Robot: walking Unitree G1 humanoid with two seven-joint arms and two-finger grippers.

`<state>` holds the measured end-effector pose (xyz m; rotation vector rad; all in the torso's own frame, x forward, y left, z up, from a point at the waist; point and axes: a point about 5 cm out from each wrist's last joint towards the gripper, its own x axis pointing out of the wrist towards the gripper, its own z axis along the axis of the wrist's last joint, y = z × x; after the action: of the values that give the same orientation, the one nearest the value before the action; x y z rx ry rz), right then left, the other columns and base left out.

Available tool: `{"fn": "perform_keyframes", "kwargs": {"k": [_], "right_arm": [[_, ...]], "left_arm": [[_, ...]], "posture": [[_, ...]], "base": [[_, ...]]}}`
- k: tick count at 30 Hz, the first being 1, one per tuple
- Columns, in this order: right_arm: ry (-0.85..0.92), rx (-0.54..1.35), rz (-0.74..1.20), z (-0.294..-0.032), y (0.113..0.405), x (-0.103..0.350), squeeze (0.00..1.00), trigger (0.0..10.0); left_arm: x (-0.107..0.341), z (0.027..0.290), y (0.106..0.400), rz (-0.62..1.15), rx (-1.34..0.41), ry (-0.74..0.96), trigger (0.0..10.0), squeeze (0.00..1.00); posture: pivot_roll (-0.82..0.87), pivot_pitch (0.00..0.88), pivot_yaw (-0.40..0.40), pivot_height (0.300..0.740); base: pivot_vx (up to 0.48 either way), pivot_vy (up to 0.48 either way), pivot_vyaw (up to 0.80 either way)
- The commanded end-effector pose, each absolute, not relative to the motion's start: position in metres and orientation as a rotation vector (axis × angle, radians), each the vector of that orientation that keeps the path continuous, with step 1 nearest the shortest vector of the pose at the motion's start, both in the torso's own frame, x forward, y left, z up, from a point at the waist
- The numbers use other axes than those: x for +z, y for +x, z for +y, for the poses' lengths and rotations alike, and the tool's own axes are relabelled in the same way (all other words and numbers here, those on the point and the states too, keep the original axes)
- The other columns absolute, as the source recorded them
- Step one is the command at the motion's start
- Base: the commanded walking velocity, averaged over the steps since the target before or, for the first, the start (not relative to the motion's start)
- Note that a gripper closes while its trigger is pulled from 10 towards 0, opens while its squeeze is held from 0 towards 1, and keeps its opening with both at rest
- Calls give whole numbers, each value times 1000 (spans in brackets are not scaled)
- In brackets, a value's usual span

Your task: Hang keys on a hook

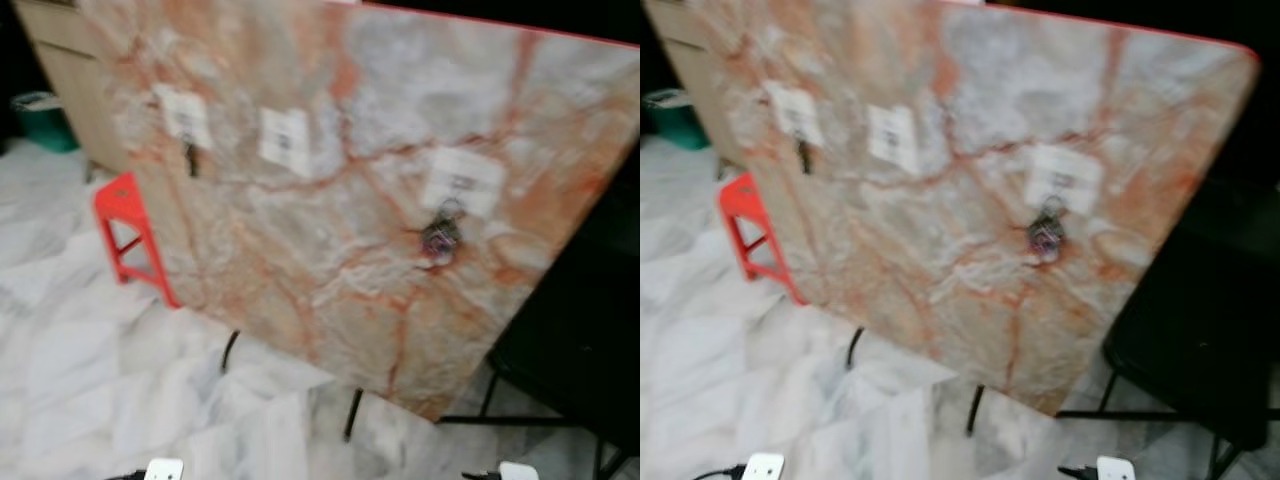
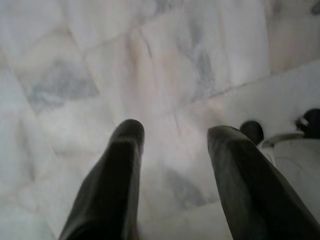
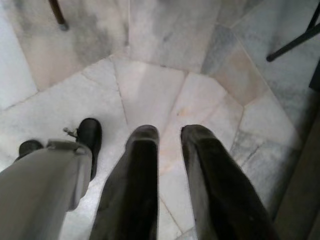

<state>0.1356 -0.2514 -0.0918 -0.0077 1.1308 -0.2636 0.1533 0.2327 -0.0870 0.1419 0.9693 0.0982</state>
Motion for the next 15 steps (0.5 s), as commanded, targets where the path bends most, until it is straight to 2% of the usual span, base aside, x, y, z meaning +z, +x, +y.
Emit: {"fn": "perform_keyframes", "kwargs": {"k": [1,9,15], "right_arm": [[5,-264,1150,-248,129,-95,0,10000],[4,-268,1152,-248,130,-95,0,10000],[3,-264,1154,-247,131,-95,0,10000]], "left_arm": [[-87,235,151,973,109,137,10000,0],[-87,235,151,973,110,132,10000,0],[-87,235,152,971,112,127,10000,0]], "posture": [[73,0,-14,740],[76,0,-19,740],[76,0,-19,740]], "base": [[0,0,0],[0,33,0],[0,0,-800]]}}
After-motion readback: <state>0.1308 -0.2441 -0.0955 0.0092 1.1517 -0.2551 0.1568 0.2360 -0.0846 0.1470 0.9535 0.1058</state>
